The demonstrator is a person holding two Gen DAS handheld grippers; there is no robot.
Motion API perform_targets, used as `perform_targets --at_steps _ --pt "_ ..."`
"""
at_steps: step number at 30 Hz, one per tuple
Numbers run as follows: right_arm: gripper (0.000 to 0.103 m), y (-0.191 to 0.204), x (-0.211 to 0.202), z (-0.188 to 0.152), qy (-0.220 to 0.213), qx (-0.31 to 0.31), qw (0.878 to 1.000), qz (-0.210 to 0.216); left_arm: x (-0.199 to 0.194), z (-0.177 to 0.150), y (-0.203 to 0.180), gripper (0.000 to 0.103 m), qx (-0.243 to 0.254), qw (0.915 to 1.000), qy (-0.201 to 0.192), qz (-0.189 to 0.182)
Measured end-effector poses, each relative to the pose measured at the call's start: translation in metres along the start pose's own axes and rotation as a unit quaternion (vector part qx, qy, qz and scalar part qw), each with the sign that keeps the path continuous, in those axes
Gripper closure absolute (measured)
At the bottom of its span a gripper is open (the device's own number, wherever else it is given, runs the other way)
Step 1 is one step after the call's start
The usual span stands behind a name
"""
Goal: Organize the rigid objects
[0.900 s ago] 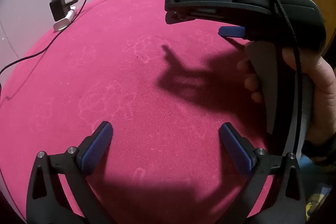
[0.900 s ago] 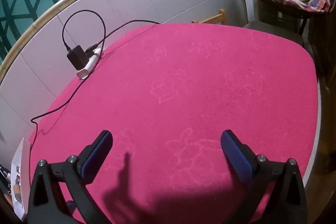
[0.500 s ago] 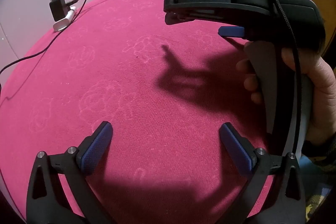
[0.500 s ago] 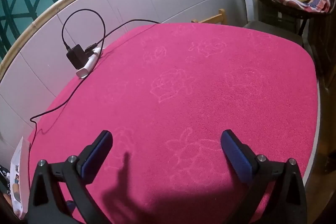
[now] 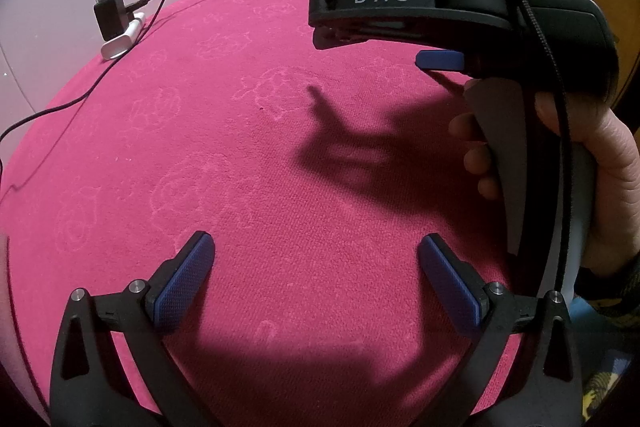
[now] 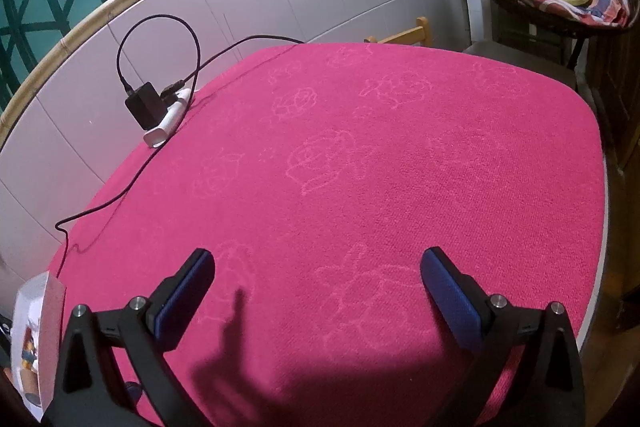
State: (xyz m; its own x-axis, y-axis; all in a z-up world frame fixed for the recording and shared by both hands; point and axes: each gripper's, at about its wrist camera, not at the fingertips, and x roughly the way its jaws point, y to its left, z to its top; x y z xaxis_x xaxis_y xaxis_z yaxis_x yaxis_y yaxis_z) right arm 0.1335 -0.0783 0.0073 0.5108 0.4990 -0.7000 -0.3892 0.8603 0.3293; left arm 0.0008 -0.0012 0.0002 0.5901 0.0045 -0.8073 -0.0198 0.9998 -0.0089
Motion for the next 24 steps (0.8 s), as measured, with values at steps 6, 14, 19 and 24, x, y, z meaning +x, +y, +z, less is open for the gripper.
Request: perform_targets --at_steps 6,14,19,24 --pt "0.000 -0.0005 -0.0001 -0.0002 0.000 -0.002 1.000 -0.001 -0.0001 -0.0001 -0.0001 0.000 0.000 1.0000 0.000 0.000" --pt "0.000 -0.0007 0.0000 -0.0002 0.000 -0.002 1.000 -0.001 -0.0001 0.0000 -0.0002 0.000 0.000 1.0000 0.000 0.000" --pt "0.000 0.0000 0.0002 0.0002 0.001 -0.002 1.000 -0.002 0.0010 0.0018 -0.0025 0.000 0.000 1.0000 0.000 0.000" --pt "0.000 -0.0002 0.0006 0.0000 0.001 -0.002 1.000 -0.003 -0.0003 0.0004 -0.0013 0.000 0.001 1.0000 -0.001 -0.001"
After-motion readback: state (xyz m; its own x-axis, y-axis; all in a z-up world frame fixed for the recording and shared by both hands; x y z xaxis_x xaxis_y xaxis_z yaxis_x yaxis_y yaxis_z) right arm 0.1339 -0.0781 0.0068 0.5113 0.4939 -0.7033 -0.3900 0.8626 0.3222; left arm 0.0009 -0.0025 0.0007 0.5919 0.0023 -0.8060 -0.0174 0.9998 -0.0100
